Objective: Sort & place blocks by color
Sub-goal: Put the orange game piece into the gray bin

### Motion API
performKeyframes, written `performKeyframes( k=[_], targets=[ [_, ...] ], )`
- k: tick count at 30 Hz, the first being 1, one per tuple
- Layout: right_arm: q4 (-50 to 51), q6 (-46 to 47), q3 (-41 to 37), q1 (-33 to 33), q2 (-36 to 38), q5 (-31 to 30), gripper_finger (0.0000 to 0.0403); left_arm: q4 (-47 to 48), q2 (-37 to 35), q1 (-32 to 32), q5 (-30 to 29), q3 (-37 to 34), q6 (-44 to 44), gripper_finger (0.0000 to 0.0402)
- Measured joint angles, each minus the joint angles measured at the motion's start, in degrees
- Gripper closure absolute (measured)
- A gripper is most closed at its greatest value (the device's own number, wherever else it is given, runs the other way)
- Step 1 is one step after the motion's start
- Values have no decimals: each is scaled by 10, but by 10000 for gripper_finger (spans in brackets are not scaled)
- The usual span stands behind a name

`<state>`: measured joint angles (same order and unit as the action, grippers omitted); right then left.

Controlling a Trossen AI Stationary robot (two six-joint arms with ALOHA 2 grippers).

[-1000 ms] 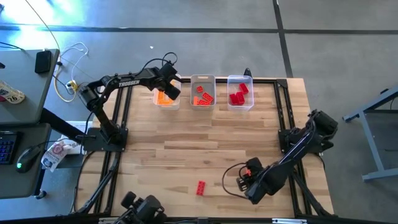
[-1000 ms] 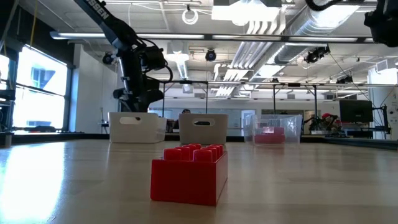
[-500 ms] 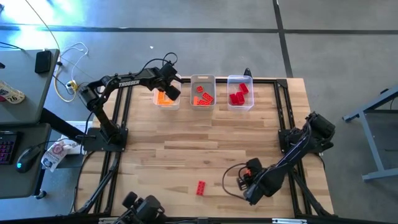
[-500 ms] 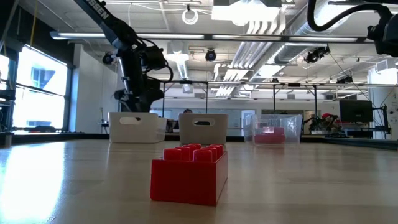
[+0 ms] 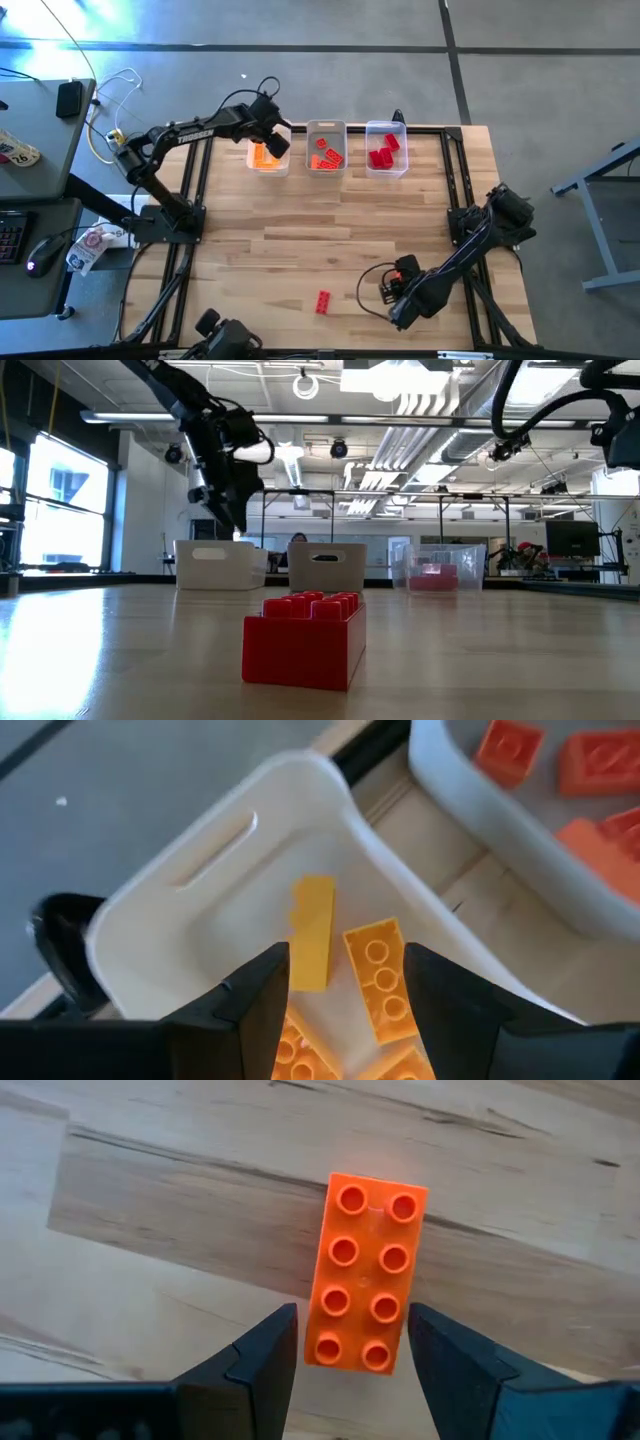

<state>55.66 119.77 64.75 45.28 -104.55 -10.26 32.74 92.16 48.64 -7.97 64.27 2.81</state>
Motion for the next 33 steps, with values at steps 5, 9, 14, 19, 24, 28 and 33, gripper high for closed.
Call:
performKeyframes(
  k=[5, 9, 14, 19, 24, 28, 33],
  targets=[
    [-13, -1, 0, -3, -15, 8, 224, 2, -44, -4, 5, 0, 1, 218],
    [-18, -6, 0, -3, -28, 9, 224, 3, -77, -15, 17, 0, 8, 218],
    [-17, -17, 0, -3, -29, 2, 259, 6, -100, -40, 72, 0, 17, 218],
    [-10, -33, 0, -6, -30, -9, 289, 28, -99, -78, 106, 0, 17, 218],
    [-6, -67, 0, -16, -30, -19, 289, 41, -91, -120, 103, 0, 16, 218],
    [-10, -107, 0, -33, -30, -38, 289, 52, -90, -154, 103, 0, 15, 218],
    [-11, -165, 0, -65, -30, -63, 289, 53, -90, -189, 103, 0, 15, 218]
  ],
)
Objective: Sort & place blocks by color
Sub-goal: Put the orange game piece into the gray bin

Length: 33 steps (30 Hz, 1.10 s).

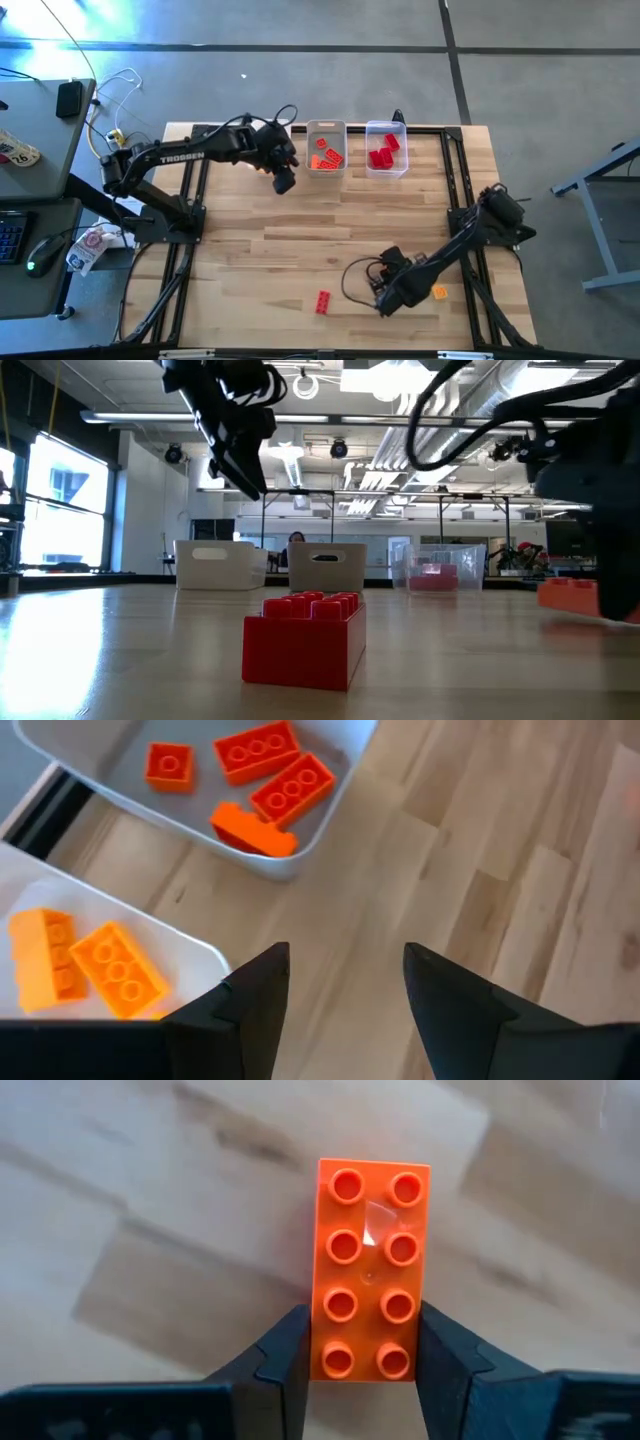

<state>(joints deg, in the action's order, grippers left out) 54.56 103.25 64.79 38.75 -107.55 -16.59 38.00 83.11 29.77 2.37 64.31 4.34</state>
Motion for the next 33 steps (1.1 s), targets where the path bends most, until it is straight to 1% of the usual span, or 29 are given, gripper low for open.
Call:
performKeyframes(
  k=[7, 17, 26, 33],
  targets=[
    [-21, -114, 0, -57, 4, -27, 289, 18, 0, -48, 0, 0, 2, 218],
    [-56, -306, 0, -156, 55, -73, 289, 30, 0, -124, 0, 0, 26, 218],
    [-158, -509, 0, -251, 83, -76, 289, 30, 0, -181, -2, 0, 42, 218],
    [-272, -646, 0, -324, 83, -47, 289, 29, 0, -213, -2, 0, 63, 218]
  ],
)
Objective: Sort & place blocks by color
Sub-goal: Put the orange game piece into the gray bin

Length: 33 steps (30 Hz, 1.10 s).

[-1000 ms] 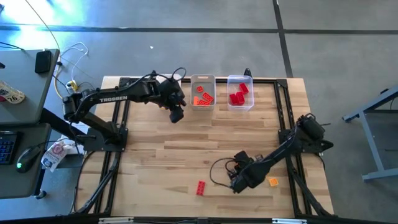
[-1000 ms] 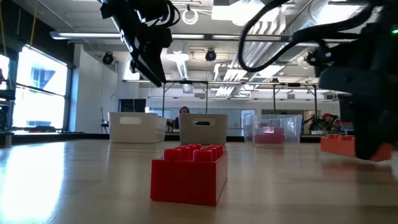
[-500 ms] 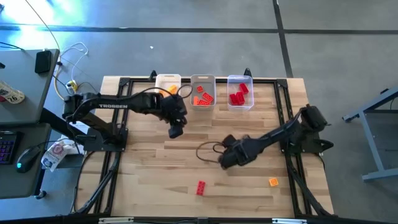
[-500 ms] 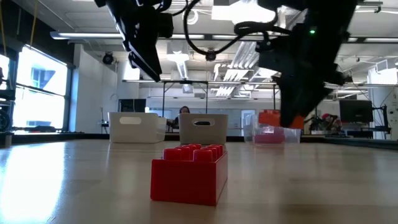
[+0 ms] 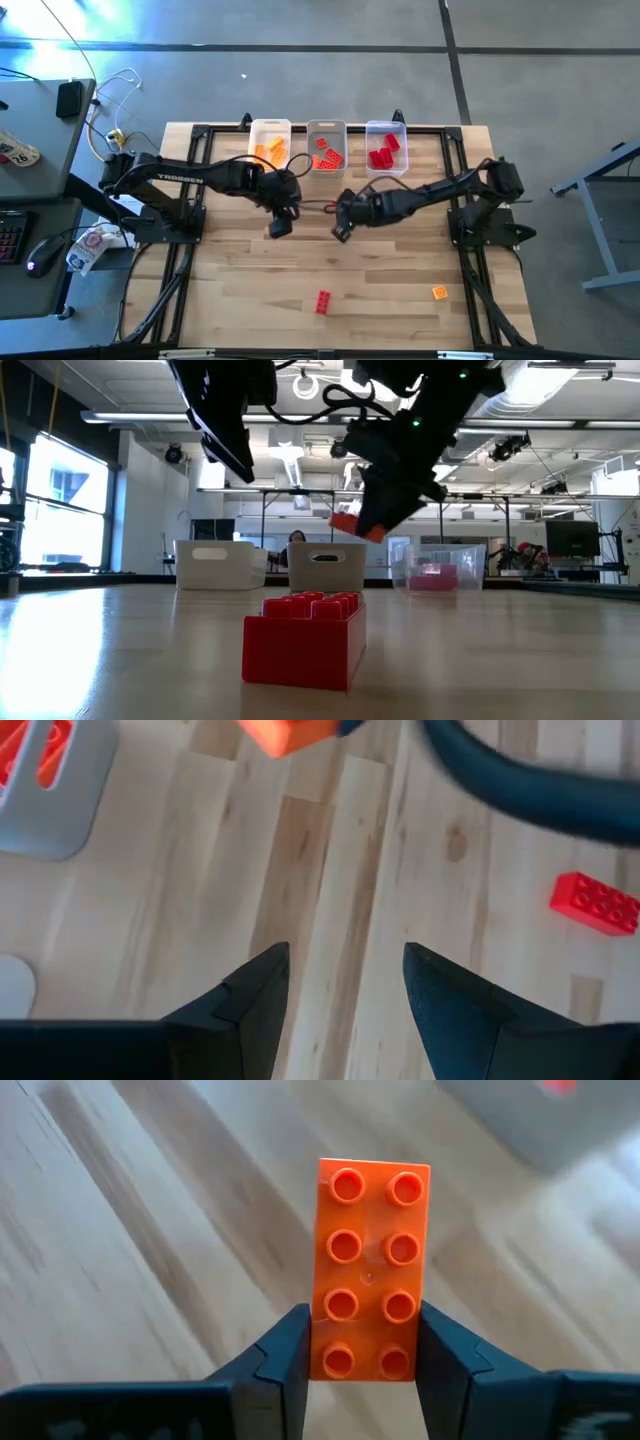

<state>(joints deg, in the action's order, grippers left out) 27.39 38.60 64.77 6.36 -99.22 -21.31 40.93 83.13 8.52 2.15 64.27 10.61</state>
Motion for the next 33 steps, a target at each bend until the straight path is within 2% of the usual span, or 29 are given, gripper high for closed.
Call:
performKeyframes(
  k=[10, 16, 22, 29, 33],
  targets=[
    [-158, -143, 0, -102, 0, 54, 289, -1, 0, -47, -16, 0, 15, 218],
    [-207, -190, 0, -165, 0, 58, 289, -8, 0, -66, -16, 0, 13, 218],
    [-208, -212, 0, -218, 0, 57, 289, -18, 0, -73, -61, 0, 13, 218],
    [-196, -228, 0, -259, -2, 101, 289, -25, 0, -74, -130, 0, 13, 218],
    [-185, -225, 0, -270, -6, 111, 289, -54, 0, -74, -149, 0, 12, 218]
  ],
)
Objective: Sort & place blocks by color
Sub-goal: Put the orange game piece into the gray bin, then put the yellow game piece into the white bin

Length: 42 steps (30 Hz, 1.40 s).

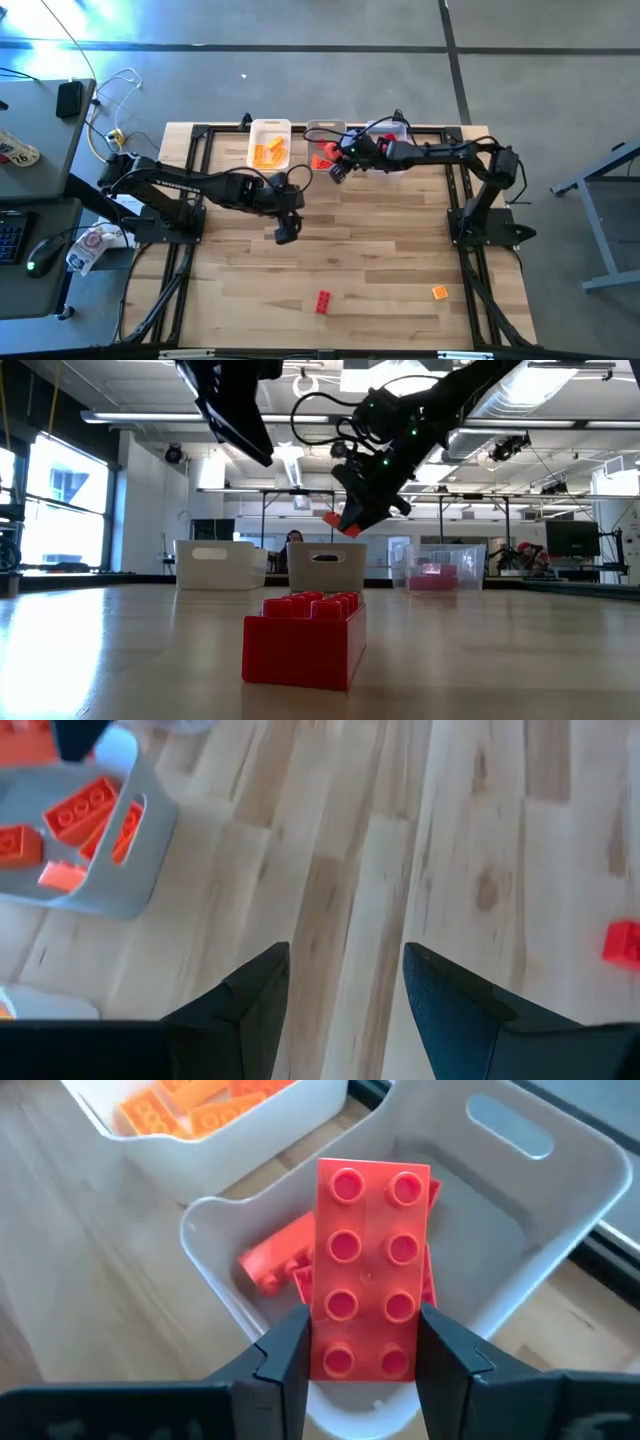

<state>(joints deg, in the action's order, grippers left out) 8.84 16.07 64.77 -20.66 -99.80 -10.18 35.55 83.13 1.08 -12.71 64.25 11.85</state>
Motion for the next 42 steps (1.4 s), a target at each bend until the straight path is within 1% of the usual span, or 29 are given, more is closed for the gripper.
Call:
performKeyframes(
  k=[6, 13, 16, 19, 22, 25, 28, 31, 34, 40, 42],
  targets=[
    [4, 4, 0, -7, -20, 19, 289, -36, 0, 0, 0, 0, -8, 218],
    [2, -1, 0, -8, -34, 8, 288, -40, 0, 0, 0, 0, -20, 218],
    [0, -1, 0, -8, -34, 7, 265, -39, 0, 0, 0, 0, -20, 218],
    [-1, -1, 0, -8, -34, -10, 232, -39, 0, 0, 0, 0, -20, 218],
    [-1, -1, 0, -8, -30, -18, 209, -37, 0, 0, 0, 0, -20, 218],
    [0, -1, 0, -8, -15, -13, 198, -37, 0, 0, 0, 0, -20, 218],
    [14, -1, 0, -7, 4, 6, 195, -37, 0, 0, 0, 0, -20, 218],
    [49, 8, 0, 1, 31, 36, 194, -37, 0, 0, 0, 0, -20, 218],
    [104, 22, 0, 17, 58, 65, 193, -36, 0, 0, 0, 0, -20, 218],
    [222, 73, 0, 71, 102, 102, 192, -34, 0, 0, 0, 0, -20, 218],
    [253, 90, 0, 94, 112, 106, 192, -34, 0, 0, 0, 0, -20, 218]
  ],
)
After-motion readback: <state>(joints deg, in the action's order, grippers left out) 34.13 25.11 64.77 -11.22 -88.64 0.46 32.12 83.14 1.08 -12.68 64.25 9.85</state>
